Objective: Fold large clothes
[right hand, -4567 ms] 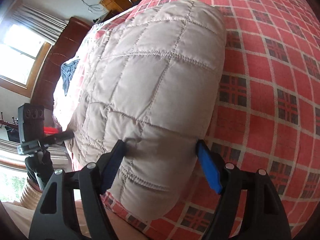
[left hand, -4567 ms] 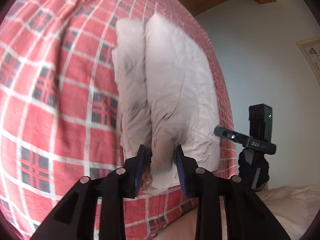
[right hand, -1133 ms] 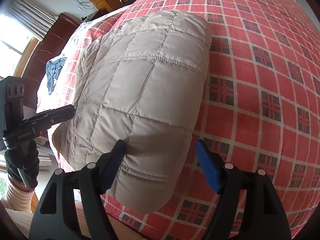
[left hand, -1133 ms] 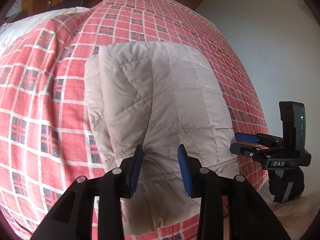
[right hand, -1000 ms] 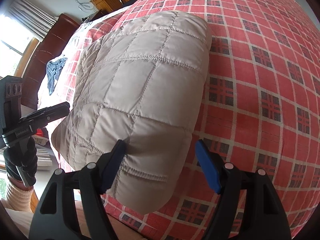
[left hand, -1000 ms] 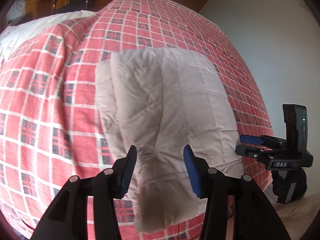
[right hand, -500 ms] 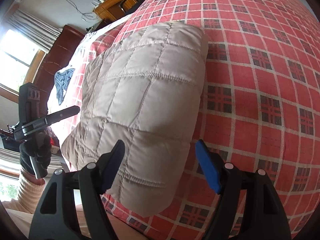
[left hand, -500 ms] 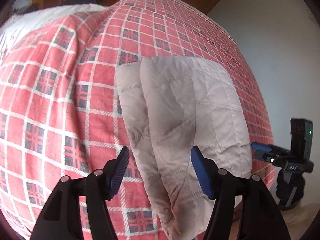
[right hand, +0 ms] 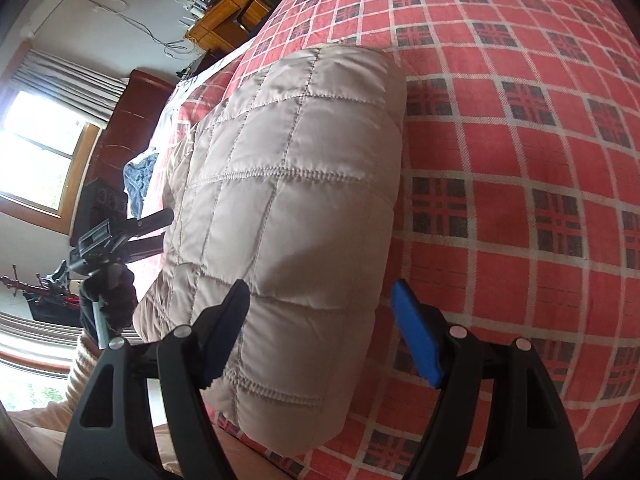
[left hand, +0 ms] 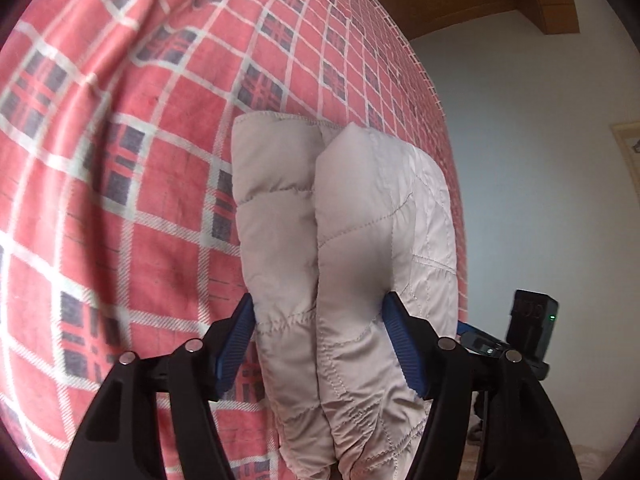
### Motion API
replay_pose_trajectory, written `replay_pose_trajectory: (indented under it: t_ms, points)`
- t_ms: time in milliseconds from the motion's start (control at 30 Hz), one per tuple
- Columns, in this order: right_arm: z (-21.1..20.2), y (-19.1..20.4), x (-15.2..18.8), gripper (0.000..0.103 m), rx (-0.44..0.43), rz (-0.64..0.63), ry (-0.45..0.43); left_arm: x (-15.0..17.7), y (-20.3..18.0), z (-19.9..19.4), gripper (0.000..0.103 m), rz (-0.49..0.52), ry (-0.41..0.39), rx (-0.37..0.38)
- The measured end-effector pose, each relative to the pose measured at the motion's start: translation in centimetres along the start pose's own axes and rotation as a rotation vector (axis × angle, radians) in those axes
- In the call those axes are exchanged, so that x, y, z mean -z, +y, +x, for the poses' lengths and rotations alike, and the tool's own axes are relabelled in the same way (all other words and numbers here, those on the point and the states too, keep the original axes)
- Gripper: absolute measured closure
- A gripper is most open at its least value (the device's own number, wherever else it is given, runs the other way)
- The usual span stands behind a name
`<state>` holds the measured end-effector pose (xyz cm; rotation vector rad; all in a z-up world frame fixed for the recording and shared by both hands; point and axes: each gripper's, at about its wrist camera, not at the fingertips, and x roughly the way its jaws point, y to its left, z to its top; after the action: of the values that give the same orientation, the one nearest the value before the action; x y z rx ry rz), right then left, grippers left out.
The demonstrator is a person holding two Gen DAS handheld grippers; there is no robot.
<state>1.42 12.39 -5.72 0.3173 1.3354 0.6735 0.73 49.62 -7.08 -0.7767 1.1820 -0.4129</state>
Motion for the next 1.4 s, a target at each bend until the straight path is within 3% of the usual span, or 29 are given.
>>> replay_pose_trajectory:
  t_ms: [200,367,533,700,767,800,900,1000,1167,1400]
  points:
    - [1.1,-1.3,-0.4,0.027,-0.078,0.046,0.016,-0.3,0.7,2.1,0.032,0.006,0.046,0.097]
    - [1.9,-2.3,-0.9,0.021,-0.149,0.076,0.027,-0.9,0.2,4.4,0.022,0.039,0.089,0.155]
    - [3.1,-4.3,-1.1,0.016,-0.26,0.137,0.048,-1.3,-0.7,6.0,0.012,0.117,0.135,0.195]
    - [4.7,-5.3,-1.2,0.011,-0.357,0.166,0.07,-0.8,-2.4,7.5,0.011,0.17,0.162,0.206]
    - [5.3,-5.5,-1.3,0.012,-0.388,0.182,0.075,-0.7,-2.9,7.8,0.014,0.181,0.159,0.201]
    - [5.4,-5.5,-1.4,0.012,-0.396,0.179,0.071,-0.6,-3.0,7.9,0.022,0.181,0.154,0.201]
    - [5.2,-5.1,-1.3,0.027,-0.389,0.166,0.064,-0.1,-3.0,7.7,0.042,0.176,0.148,0.213]
    - [4.0,-5.3,-1.1,0.043,-0.391,0.153,0.047,0.4,-3.6,8.0,0.05,0.163,0.135,0.236]
    - [-0.7,-5.5,-1.4,0.047,-0.373,0.085,-0.022,1.3,-7.2,8.6,0.056,0.189,0.115,0.287]
    - [-8.7,-9.8,-3.3,0.046,-0.297,0.046,-0.128,0.0,-15.0,12.7,0.057,0.286,0.096,0.327]
